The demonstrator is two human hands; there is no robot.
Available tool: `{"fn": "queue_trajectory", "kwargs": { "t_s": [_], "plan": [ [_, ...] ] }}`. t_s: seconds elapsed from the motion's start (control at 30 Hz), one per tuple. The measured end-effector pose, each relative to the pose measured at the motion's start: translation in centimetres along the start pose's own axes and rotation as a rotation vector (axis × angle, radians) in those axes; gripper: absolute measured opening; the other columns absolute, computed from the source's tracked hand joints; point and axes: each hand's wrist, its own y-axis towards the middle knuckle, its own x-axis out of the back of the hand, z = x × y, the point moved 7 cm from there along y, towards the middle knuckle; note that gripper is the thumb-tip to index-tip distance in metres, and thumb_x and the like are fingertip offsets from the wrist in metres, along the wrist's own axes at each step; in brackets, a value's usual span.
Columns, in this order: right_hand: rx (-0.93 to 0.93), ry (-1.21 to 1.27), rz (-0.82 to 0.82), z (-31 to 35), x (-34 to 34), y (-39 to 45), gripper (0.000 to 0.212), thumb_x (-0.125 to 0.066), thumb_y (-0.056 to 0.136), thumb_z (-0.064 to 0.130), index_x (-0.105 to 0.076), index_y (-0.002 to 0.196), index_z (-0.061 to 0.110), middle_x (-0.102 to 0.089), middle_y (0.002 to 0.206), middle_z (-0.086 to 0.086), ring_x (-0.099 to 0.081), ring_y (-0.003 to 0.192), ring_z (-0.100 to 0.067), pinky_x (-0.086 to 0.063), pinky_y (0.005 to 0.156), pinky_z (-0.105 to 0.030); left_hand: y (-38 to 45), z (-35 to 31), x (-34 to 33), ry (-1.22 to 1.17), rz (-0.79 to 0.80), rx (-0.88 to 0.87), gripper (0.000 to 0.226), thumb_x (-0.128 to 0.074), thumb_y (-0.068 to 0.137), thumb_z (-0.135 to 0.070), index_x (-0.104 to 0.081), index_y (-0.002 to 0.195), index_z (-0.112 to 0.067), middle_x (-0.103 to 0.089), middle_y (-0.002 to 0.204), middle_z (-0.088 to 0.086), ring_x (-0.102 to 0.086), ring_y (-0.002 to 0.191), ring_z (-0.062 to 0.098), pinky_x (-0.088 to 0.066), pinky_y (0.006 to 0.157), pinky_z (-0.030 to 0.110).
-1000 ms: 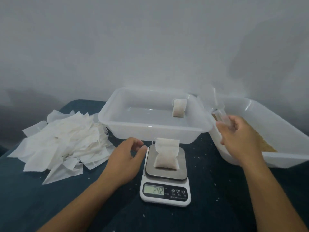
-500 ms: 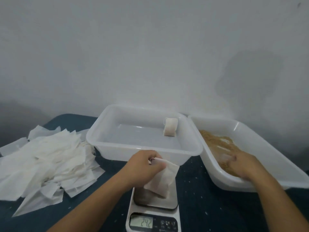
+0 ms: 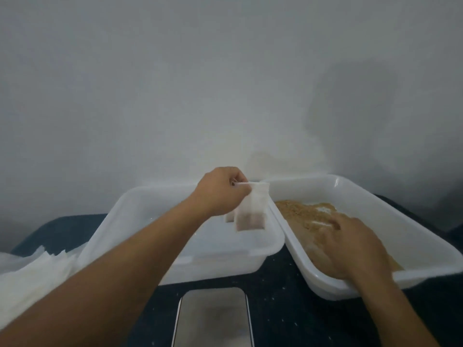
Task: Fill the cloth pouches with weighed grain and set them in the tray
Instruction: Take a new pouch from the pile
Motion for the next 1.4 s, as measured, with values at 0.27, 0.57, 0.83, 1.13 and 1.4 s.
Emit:
{"fn": "queue_trajectory", "kwargs": {
  "t_s": [0.27,0.57,0.83,1.13,1.4],
  "plan": [
    [0.208,0.271,-0.37,0.6,1.9,-2.6,0.011,-0.067,0.096,0.022,-0.071,0.106,0.02,-0.054,0.092,0.019,-0.057,0.079,-0.008,-0.041,0.068,-0.024,7.6,5.2,-5.7,0.329,0.105,0.082,0.015,-0.064,0.094,-0.026,-0.063,0.079,-0.029,-0.067,0.099,-0.006,-0.063,0.101,0.02,-0.05,0.086,0.03],
    [0.182,0.304,-0.29,-0.3,1.1,-2.3,0.009,-0.062,0.097,0.027,-0.069,0.103,0.024,-0.057,0.087,0.017,-0.055,0.075,-0.006,-0.037,0.065,-0.014,10.6,9.8,-8.3,0.304,0.103,0.23,0.014,-0.065,0.095,-0.019,-0.076,0.096,-0.012,-0.075,0.105,0.013,-0.07,0.106,0.033,-0.057,0.096,0.042],
    [0.189,0.308,-0.251,-0.3,0.8,-2.3,0.01,-0.062,0.096,0.027,-0.071,0.102,0.025,-0.059,0.088,0.016,-0.056,0.074,-0.007,-0.037,0.065,-0.014,11.2,10.1,-7.5,0.34,-0.034,0.215,0.028,-0.062,0.092,-0.027,-0.071,0.118,-0.025,-0.069,0.126,0.003,-0.062,0.12,0.028,-0.051,0.101,0.036],
    [0.245,0.362,-0.281,1.3,2.0,-3.6,0.009,-0.068,0.096,0.018,-0.073,0.103,0.018,-0.058,0.088,0.015,-0.054,0.069,-0.001,-0.038,0.064,-0.021,-2.3,3.8,3.4,0.039,-0.053,0.001,0.01,-0.065,0.094,-0.045,-0.067,0.103,-0.042,-0.07,0.088,-0.016,-0.071,0.066,0.003,-0.045,0.047,0.01],
    [0.387,0.405,-0.155,3.6,-1.3,-5.0,0.021,-0.046,0.104,0.056,-0.058,0.121,0.054,-0.054,0.094,0.034,-0.057,0.08,0.005,-0.047,0.059,-0.026,-23.9,14.9,13.5,0.439,-0.197,0.365,0.009,-0.063,0.092,-0.05,-0.063,0.1,-0.047,-0.067,0.084,-0.021,-0.064,0.075,-0.001,-0.044,0.063,0.022]
  ]
}}
